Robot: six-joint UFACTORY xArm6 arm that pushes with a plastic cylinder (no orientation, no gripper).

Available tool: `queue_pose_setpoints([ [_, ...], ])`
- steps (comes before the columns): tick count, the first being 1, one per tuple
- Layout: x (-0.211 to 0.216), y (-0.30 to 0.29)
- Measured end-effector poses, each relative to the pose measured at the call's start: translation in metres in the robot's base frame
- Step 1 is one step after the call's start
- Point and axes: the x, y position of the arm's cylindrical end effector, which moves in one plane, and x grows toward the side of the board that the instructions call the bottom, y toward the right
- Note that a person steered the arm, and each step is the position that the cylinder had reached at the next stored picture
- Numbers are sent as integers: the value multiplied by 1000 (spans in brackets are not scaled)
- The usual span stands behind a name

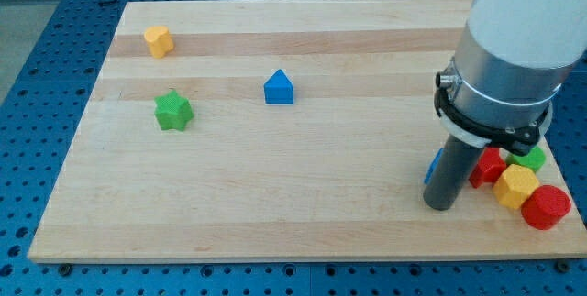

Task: Push the blue triangle towards group of blocks

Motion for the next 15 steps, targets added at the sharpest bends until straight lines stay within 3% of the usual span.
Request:
queue_pose_setpoints([
  [2,-36,-51],
  [4,-151,-79],
  [5,-213,-140],
  [6,-221,-209],
  [9,-196,-206],
  [10,-169,-190],
  [12,-61,-84],
  [15,-88,-60],
])
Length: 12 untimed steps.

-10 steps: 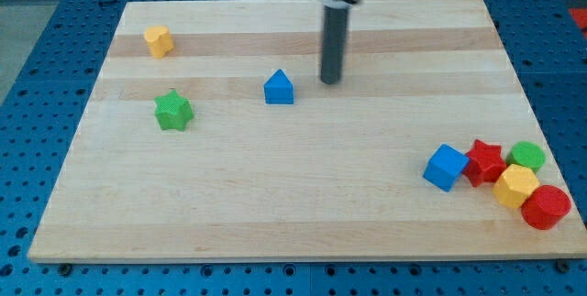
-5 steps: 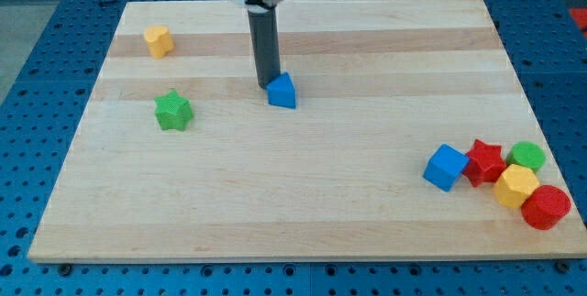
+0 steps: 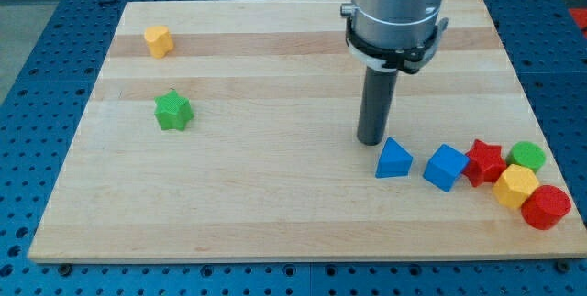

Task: Push the blue triangle towards group of blocks

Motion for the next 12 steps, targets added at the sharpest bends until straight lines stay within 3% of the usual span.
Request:
queue_pose_setpoints([
  [3,14,30],
  [6,19,-12],
  [8,52,-18],
  [12,92,23],
])
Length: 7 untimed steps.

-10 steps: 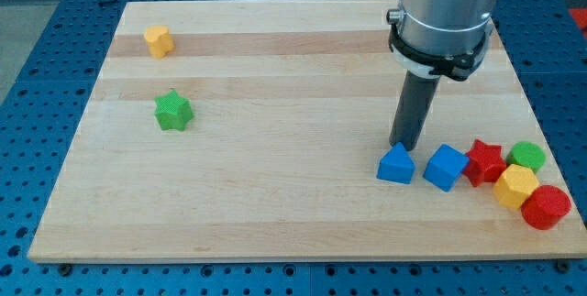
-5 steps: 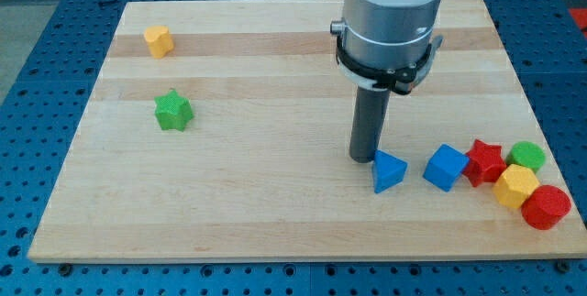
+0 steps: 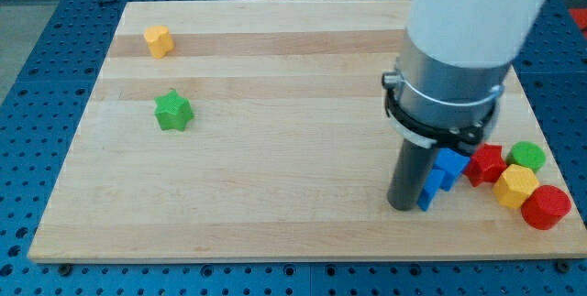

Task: Push the blue triangle towards group of blocks

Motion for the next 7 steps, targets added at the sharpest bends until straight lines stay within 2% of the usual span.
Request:
queue_pose_setpoints([
  [4,20,79],
  [5,24,67],
  [6,21,24],
  [7,0,18],
])
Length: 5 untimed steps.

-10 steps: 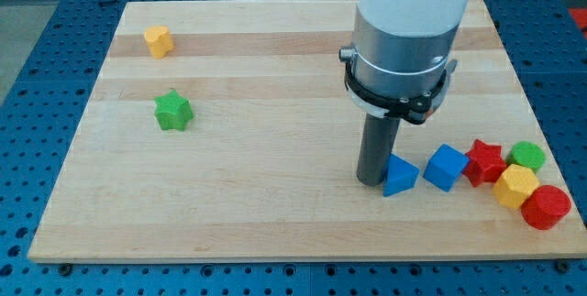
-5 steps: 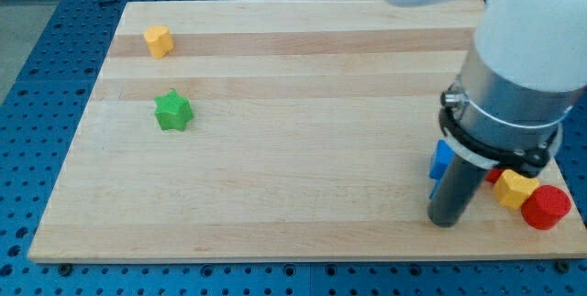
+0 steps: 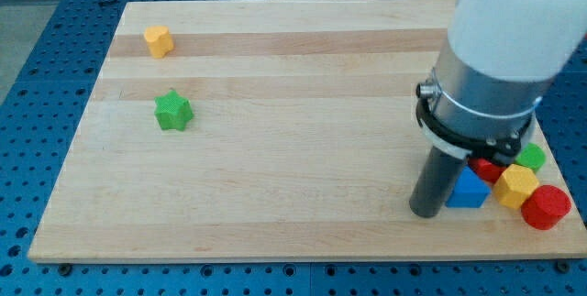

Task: Push the blue triangle towards group of blocks

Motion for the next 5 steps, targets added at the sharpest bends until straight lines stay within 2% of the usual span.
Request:
queue_pose_setpoints([
  [5,-2,45],
])
